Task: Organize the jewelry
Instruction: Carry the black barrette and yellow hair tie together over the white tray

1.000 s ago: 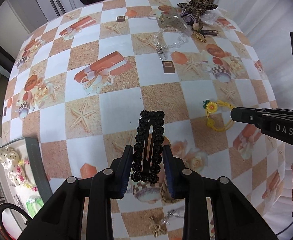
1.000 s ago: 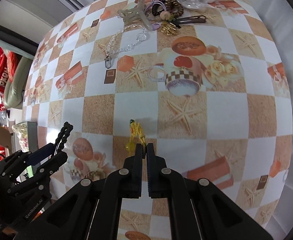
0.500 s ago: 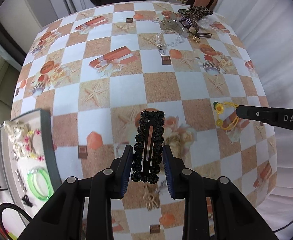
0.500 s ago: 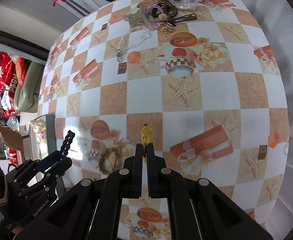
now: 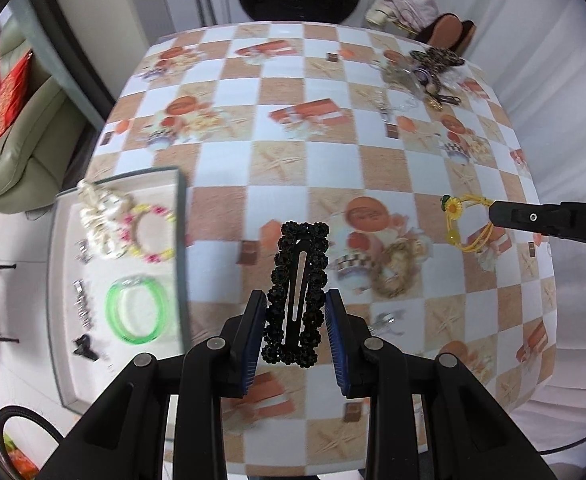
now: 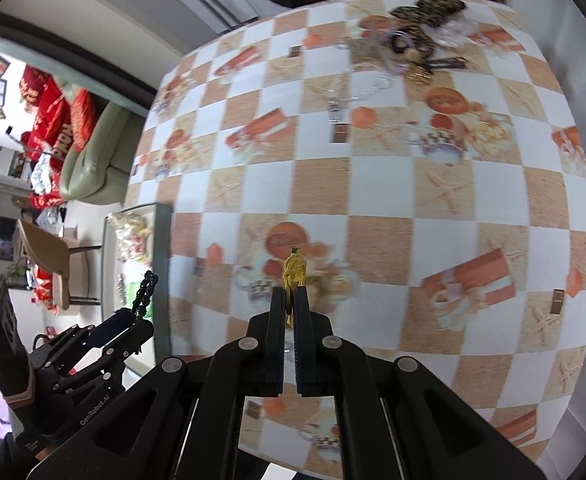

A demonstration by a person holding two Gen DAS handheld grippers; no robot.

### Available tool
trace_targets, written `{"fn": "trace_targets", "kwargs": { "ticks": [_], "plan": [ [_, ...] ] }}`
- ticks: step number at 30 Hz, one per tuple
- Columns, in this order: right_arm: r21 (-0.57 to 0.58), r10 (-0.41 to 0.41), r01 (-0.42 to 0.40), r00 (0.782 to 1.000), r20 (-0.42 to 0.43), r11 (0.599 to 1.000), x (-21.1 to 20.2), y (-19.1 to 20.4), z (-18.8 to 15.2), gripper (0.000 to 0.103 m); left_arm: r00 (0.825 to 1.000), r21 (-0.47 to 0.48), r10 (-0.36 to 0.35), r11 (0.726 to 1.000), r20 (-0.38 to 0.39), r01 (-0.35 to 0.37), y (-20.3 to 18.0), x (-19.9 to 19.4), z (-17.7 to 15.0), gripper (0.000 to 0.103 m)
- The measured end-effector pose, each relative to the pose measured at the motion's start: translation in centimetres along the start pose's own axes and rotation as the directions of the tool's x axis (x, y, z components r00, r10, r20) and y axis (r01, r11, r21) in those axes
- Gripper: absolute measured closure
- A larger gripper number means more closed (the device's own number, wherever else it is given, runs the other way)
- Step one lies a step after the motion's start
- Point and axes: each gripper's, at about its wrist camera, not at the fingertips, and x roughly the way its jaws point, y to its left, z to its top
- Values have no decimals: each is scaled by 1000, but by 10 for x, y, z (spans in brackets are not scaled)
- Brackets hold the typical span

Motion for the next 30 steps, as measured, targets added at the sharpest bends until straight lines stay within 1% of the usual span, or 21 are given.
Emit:
{"fn": "trace_targets", "kwargs": {
  "ticks": [4, 10, 15, 19, 26, 30],
  "plan": [
    [-19, 13, -13, 1000, 5, 1000, 6, 30, -5, 99, 1000, -18, 3, 1000, 5, -3, 32, -7, -13, 68],
    [-43, 8, -8, 1000, 5, 999, 22, 81, -14, 99, 1000, -33, -2, 999, -9, 2, 84, -8, -34, 68],
    [-79, 10, -10, 1000, -7, 997, 43, 128, -22, 99, 1000, -68, -7, 998, -16, 6, 131, -4, -56, 68],
    [-113, 8, -10, 1000, -17, 994, 61, 165, -26, 99, 999, -95, -3, 995, -36, 0, 166, 3, -74, 68],
    [-188, 26, -39, 997, -73, 981, 103, 231, -31, 99, 998, -144, 17, 989, -57, -25, 212, 14, -99, 68],
    [-244, 38, -66, 992, -116, 968, 133, 270, -31, 99, 997, -171, 25, 985, -66, -36, 229, 24, -110, 68]
  ]
}}
